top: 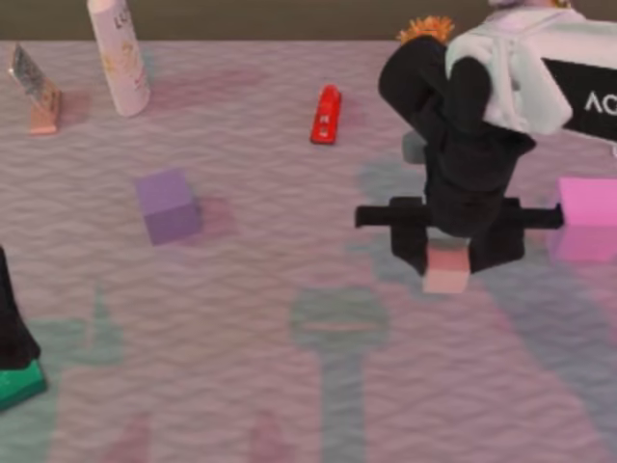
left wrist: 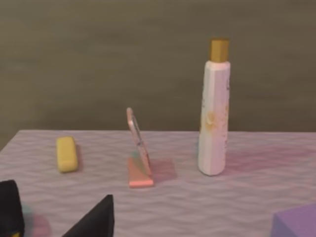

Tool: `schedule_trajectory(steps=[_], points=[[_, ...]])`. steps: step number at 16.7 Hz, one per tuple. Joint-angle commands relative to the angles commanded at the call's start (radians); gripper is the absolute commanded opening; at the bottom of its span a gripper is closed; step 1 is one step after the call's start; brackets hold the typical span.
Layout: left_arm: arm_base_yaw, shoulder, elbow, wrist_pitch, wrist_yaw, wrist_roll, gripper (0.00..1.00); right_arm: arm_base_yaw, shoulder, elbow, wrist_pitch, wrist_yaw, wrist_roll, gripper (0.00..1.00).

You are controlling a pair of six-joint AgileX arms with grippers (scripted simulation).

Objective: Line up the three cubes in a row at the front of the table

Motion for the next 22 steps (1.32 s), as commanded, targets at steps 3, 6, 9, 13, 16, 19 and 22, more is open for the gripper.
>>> schedule_trajectory(steps=[3, 6, 9, 13, 16, 19, 22], points=[[0.000, 0.000, 0.000, 0.000, 0.000, 0.000, 1.00, 0.066, -0.081, -0.077, -0.007, 0.003, 0.045, 0.00], [0.000, 0.000, 0.000, 0.000, 0.000, 0.000, 1.00, 0.100, -0.123, -0.116, -0.010, 0.004, 0.068, 0.00], [0.000, 0.000, 0.000, 0.000, 0.000, 0.000, 1.00, 0.096, -0.119, -0.112, -0.008, 0.003, 0.068, 0.00], [0.000, 0.000, 0.000, 0.000, 0.000, 0.000, 1.00, 0.098, -0.092, -0.163, 0.065, 0.003, 0.068, 0.00], [0.000, 0.000, 0.000, 0.000, 0.000, 0.000, 1.00, 0.100, -0.050, -0.238, 0.195, 0.004, 0.070, 0.00], [0.000, 0.000, 0.000, 0.000, 0.000, 0.000, 1.00, 0.102, -0.028, -0.278, 0.249, 0.005, 0.070, 0.00], [0.000, 0.000, 0.000, 0.000, 0.000, 0.000, 1.00, 0.102, -0.028, -0.279, 0.249, 0.005, 0.070, 0.00]])
